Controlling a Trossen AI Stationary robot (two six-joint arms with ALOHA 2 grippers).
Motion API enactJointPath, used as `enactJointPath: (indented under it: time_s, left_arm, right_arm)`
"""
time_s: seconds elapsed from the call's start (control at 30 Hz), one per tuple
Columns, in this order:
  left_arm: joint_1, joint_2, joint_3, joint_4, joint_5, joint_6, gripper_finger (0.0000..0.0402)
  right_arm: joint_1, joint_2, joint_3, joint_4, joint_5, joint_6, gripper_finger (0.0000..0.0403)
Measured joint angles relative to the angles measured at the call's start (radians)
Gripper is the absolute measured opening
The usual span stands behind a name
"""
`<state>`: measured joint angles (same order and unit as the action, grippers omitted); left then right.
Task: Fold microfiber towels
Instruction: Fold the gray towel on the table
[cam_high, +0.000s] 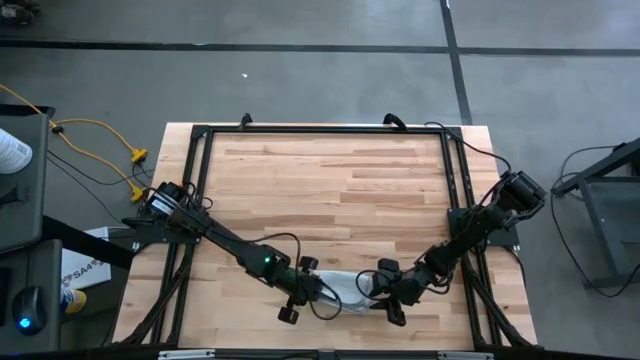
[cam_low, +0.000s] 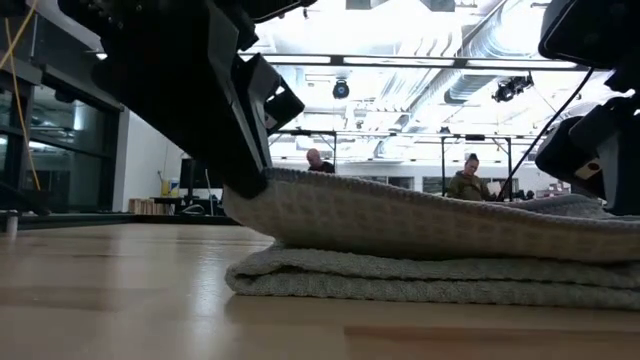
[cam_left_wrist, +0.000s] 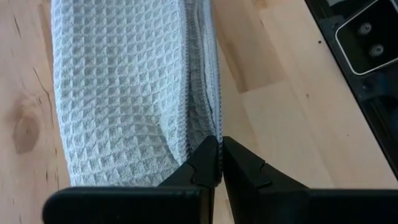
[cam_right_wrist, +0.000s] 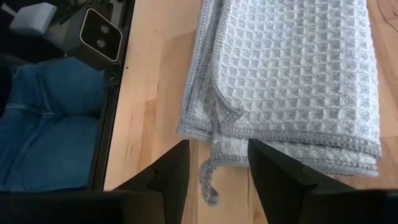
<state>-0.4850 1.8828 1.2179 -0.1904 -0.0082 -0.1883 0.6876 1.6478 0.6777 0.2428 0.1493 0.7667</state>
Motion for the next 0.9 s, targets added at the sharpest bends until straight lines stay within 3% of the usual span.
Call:
enactJointPath:
  time_s: [0.43,0.73,0.9]
  left_arm:
    - [0.0,0.0,0.0,0.008,0.0,0.013,0.0028]
    - [0.0,0.0,0.0,0.011,-0.006,-0.002,0.012]
    - [0.0,0.001,0.0,0.032,0.002,-0.008,0.0142]
  right_arm:
    - [0.0,0.0,0.0,0.001,-0.01,0.019,0.0156]
    - [0.0,0.0,0.001,0.001,-0.011,0.019,0.0156]
    - [0.0,0.0,0.001,0.001,-0.015,0.019,0.0156]
